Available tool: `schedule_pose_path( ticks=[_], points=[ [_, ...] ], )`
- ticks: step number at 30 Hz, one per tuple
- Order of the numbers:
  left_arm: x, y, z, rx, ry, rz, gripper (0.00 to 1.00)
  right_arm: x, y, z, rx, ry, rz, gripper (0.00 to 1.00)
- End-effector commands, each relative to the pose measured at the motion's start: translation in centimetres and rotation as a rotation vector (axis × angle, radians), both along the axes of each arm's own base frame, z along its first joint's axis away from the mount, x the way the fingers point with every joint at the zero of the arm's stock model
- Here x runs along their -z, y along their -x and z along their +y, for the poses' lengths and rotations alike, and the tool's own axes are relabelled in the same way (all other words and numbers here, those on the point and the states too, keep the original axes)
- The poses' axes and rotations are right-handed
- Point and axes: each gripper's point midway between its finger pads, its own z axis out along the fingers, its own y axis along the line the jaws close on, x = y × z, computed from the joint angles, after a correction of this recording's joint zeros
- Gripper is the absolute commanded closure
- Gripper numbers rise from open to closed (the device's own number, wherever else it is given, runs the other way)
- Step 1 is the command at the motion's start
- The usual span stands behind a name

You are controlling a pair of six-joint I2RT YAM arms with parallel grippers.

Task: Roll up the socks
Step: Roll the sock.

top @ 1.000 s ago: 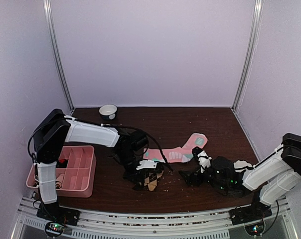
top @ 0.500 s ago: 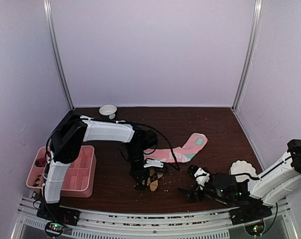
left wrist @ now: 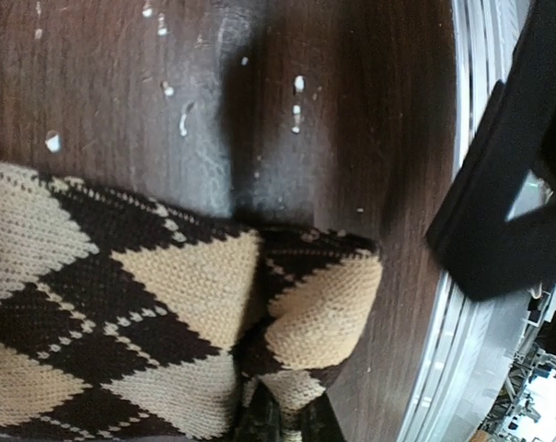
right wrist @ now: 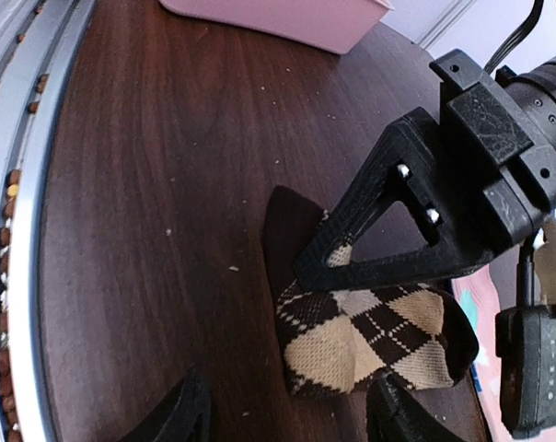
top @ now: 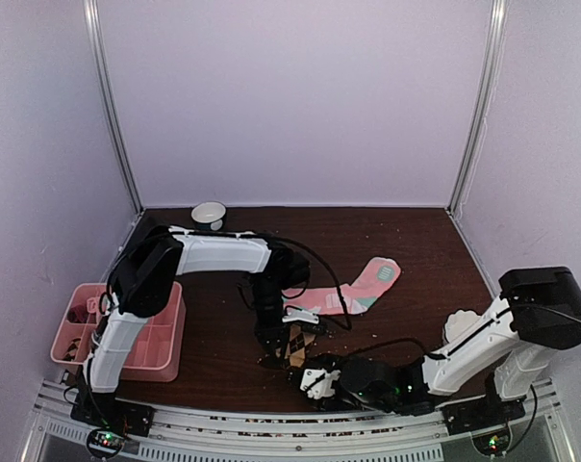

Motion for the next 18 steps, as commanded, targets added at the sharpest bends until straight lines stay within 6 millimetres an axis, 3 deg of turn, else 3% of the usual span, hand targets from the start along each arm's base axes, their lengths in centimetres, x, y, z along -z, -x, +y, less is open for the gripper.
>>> schedule_pose_path(
  ticks=[1,6,13,18],
  points=[
    [6.0,0.5,2.3,0.064,-0.156,-0.022,1.00,1.2,-0.9,1.7,-0.084,0.085,-0.010,0.45],
    [5.9,0.6,2.0,0.072,-0.155,0.004,1.00,2.1,-1.8,3.0,-0.113,0.131,-0.004,0.54],
    [5.9,0.3,1.9,0.065,-0.145,0.007,1.00,4.3,-2.6,2.6,-0.111,0.180,0.076,0.74],
    [4.8,-1.3,1.5,0.014,-0.096,-0.038,0.76,6.3,-2.8,1.3,-0.070,0.193,0.192,0.89]
  ],
)
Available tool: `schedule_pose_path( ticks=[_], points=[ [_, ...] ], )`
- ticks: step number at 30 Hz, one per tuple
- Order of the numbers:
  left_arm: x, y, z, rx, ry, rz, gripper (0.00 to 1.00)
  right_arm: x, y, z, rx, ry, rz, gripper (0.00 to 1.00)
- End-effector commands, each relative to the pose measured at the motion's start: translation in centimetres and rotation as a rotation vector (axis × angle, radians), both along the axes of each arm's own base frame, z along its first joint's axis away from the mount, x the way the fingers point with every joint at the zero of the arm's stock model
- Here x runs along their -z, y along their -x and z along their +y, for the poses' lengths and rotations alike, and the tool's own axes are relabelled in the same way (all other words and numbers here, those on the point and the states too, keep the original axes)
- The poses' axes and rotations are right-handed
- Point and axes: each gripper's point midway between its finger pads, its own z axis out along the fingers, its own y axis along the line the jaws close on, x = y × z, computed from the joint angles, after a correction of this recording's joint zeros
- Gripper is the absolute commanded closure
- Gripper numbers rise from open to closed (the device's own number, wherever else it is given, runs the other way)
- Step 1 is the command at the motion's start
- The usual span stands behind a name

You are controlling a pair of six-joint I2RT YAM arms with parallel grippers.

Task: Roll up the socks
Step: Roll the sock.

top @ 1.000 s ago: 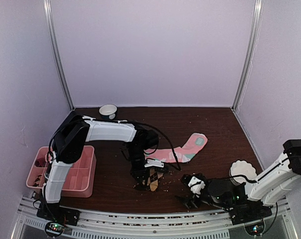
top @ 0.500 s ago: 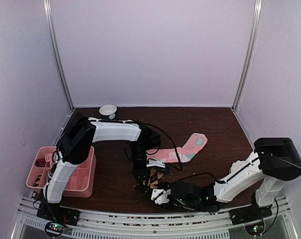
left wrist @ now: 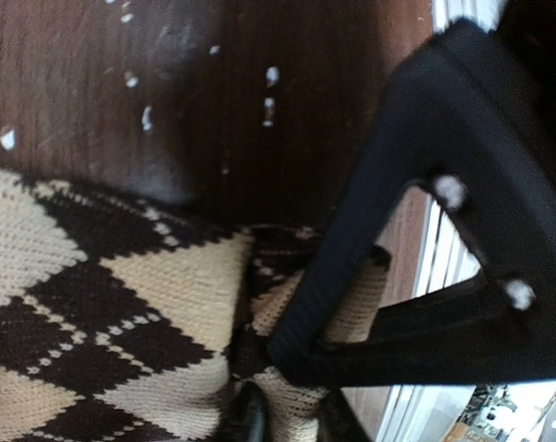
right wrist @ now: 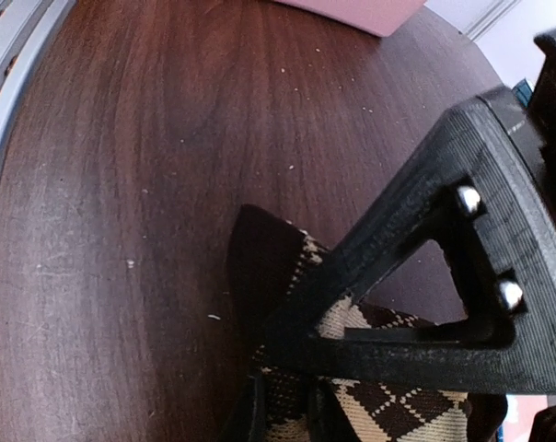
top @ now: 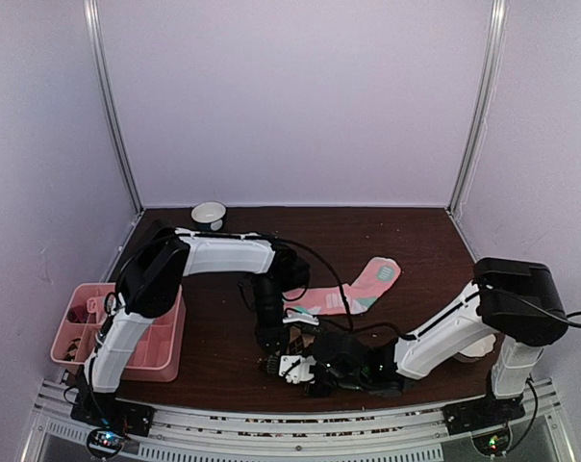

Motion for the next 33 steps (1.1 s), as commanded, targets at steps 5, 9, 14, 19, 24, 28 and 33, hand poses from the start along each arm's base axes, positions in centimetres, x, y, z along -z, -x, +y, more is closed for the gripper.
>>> schedule_pose_path(
  ticks=[5,9,14,19,24,28,33],
  points=[
    [2.1,-4.2,1.4,-0.053,0.068,-0.206,0.54,6.0,0.0,-4.1,0.119,0.061,0.308,0.94],
    [-1.0,-5.5,2.0,-0.063,0.195,-0.352,0.49,6.9,0.5,-5.2,0.169,-0.020,0.500,0.96],
    [-4.5,-5.9,2.0,-0.071,0.389,-0.522,0.47,7.7,0.7,-6.4,0.208,-0.072,0.639,0.97],
    [-6.3,-3.6,1.7,0.031,0.573,-0.581,0.23,8.5,0.7,-7.2,0.246,-0.101,0.742,0.97],
    [-5.3,-2.2,0.8,0.146,0.609,-0.586,0.25,9.4,0.8,-7.8,0.267,-0.081,0.788,0.98],
    [-4.5,-2.4,-0.5,0.195,0.595,-0.626,0.31,9.4,0.8,-7.9,0.267,-0.068,0.804,0.98],
    [-4.7,-2.0,-1.5,0.263,0.639,-0.700,0.35,9.4,0.9,-7.8,0.268,-0.063,0.824,0.98]
  ],
)
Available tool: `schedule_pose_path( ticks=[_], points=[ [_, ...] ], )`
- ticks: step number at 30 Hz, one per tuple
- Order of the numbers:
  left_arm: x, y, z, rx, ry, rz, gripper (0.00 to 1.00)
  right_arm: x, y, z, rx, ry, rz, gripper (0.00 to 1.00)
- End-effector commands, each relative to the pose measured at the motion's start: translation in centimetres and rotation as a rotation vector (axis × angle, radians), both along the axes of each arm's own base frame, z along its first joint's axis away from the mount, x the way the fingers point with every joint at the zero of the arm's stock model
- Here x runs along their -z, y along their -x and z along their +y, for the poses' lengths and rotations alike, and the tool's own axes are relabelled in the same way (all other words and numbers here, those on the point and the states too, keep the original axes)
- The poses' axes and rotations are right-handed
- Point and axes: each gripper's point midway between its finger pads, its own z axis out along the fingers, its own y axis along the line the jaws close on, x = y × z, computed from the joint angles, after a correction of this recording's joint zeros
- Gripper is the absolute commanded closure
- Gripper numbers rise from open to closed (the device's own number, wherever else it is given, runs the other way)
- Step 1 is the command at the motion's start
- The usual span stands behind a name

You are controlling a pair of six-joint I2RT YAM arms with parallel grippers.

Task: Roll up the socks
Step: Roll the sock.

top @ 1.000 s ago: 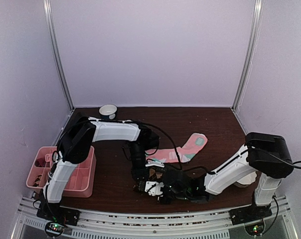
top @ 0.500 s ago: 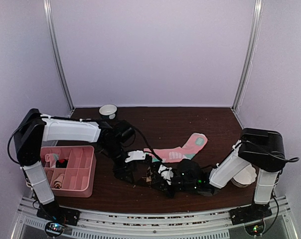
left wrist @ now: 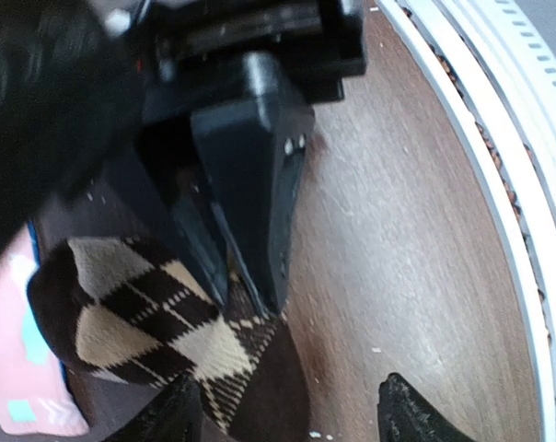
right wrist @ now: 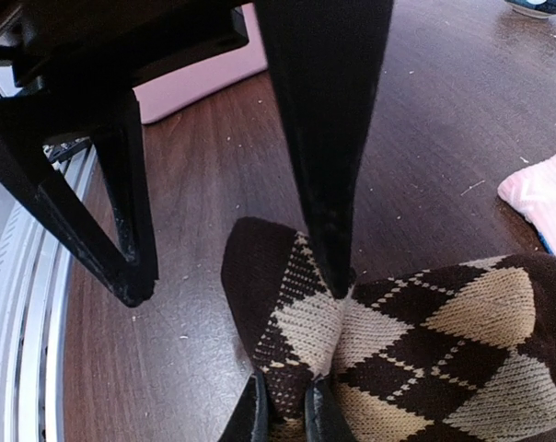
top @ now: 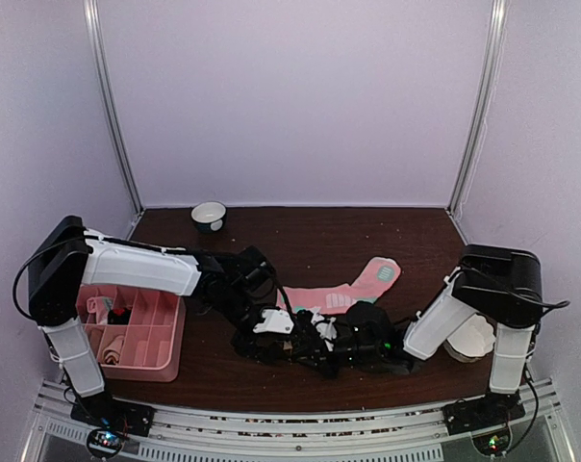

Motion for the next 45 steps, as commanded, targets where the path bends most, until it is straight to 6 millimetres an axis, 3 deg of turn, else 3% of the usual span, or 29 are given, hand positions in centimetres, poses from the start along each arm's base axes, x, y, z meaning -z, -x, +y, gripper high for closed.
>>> schedule_pose_path(
  ticks=[1,15,22,30,31,32,33,38,45],
  points=[
    [-0.9,-0.6,-1.8,0.068,0.064,-0.119,0.36,9.2,3.5,-5.9,0.007,0.339,0.237,0.98],
    [3.5,-1.4,-0.8,0.063,-0.065,-0.149,0.54,9.5,3.8,-5.7,-0.001,0.323,0.283,0.98],
    [4.8,-1.8,-0.4,0.037,-0.141,-0.127,0.84,8.5,3.3,-5.3,0.021,0.268,0.272,0.92],
    [5.5,0.0,1.4,0.012,-0.271,0.059,0.88,4.0,1.2,-6.9,0.134,0.149,0.077,0.66],
    [5.5,0.2,1.7,0.008,-0.284,0.070,0.89,3.5,0.9,-7.2,0.153,0.140,0.051,0.57],
    [5.7,0.3,2.0,0.001,-0.295,0.077,0.90,3.1,0.7,-7.6,0.171,0.135,0.029,0.11],
    [5.7,0.5,2.3,-0.005,-0.308,0.085,0.90,2.7,0.5,-8.0,0.189,0.132,0.008,0.01],
    [6.3,0.8,3.5,-0.046,-0.387,0.121,0.91,0.1,-1.3,-10.1,0.308,0.114,-0.117,0.00],
    [6.9,1.7,4.6,-0.057,-0.490,0.197,0.91,-6.1,-6.3,-17.2,0.847,-0.038,-0.179,0.00]
  ],
)
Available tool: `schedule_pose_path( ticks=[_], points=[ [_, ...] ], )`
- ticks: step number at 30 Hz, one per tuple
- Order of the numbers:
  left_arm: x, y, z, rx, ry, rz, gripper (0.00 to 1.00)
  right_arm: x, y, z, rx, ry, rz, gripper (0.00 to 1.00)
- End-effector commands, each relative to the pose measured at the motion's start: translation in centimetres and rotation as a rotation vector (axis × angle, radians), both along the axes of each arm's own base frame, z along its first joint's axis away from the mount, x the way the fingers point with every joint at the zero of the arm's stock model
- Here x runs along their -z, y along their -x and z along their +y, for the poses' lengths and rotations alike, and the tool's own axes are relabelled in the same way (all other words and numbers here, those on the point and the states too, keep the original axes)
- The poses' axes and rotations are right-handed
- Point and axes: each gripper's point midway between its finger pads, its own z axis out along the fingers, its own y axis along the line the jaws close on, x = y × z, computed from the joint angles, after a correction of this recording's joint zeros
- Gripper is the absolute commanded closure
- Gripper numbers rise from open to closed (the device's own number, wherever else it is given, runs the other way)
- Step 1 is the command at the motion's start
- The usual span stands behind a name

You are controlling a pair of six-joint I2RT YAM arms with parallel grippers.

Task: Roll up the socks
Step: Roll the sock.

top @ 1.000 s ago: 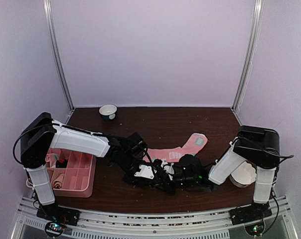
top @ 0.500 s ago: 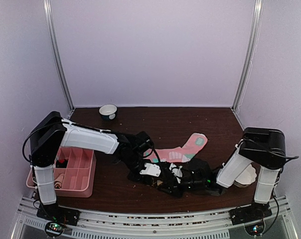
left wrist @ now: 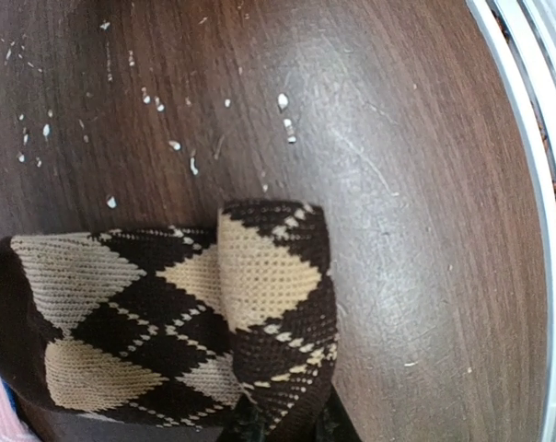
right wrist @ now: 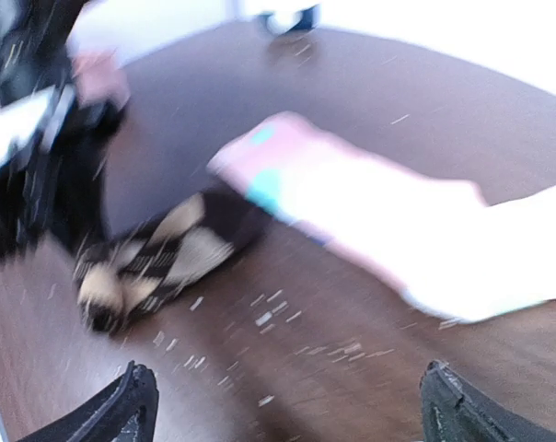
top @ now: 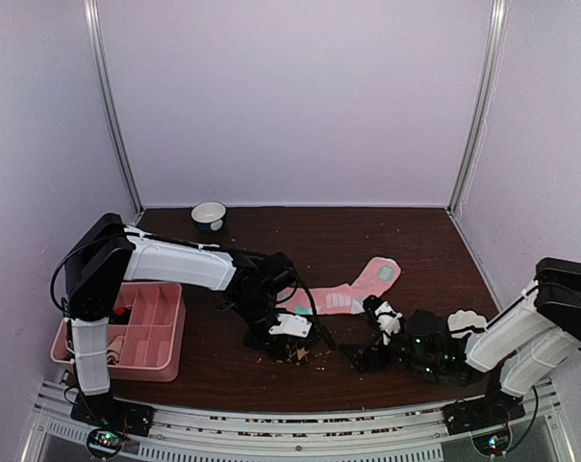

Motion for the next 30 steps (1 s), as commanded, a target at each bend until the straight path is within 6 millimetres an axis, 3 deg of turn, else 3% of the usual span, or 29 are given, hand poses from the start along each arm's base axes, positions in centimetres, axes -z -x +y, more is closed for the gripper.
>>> schedule_pose_path(
  ticks=[1,3,8,11,14,18,20,24,30],
  points=[
    [3.1,2.6,4.8,-0.034,-0.258,0.154,0.91,-3.1,-4.0,-5.6,0.427,-0.095,-0.057,0.00],
    [2.8,3.1,4.5,-0.035,-0.259,0.202,0.91,-3.2,-4.2,-6.6,0.470,-0.102,-0.079,0.00],
    [2.5,3.8,4.1,-0.056,-0.290,0.327,0.93,-3.2,-2.6,-5.5,0.335,-0.074,-0.134,0.00],
    [2.3,3.6,3.9,-0.105,-0.293,0.418,0.93,-2.5,-0.6,-3.1,0.183,0.005,-0.145,0.10],
    [2.6,3.4,3.9,-0.159,-0.313,0.541,0.92,-0.4,2.4,-0.8,0.020,0.092,-0.131,0.17],
    [3.5,2.8,4.5,-0.174,-0.344,0.537,0.92,0.6,6.7,3.1,-0.198,0.184,-0.220,0.26],
    [3.8,2.7,4.6,-0.178,-0.361,0.540,0.92,0.5,7.8,5.4,-0.271,0.243,-0.274,0.31],
    [4.3,2.4,4.6,-0.179,-0.376,0.525,0.92,0.1,8.3,9.2,-0.361,0.315,-0.354,0.42],
    [4.3,2.0,4.4,-0.181,-0.374,0.512,0.89,1.3,8.0,12.9,-0.474,0.425,-0.407,0.44]
  ],
)
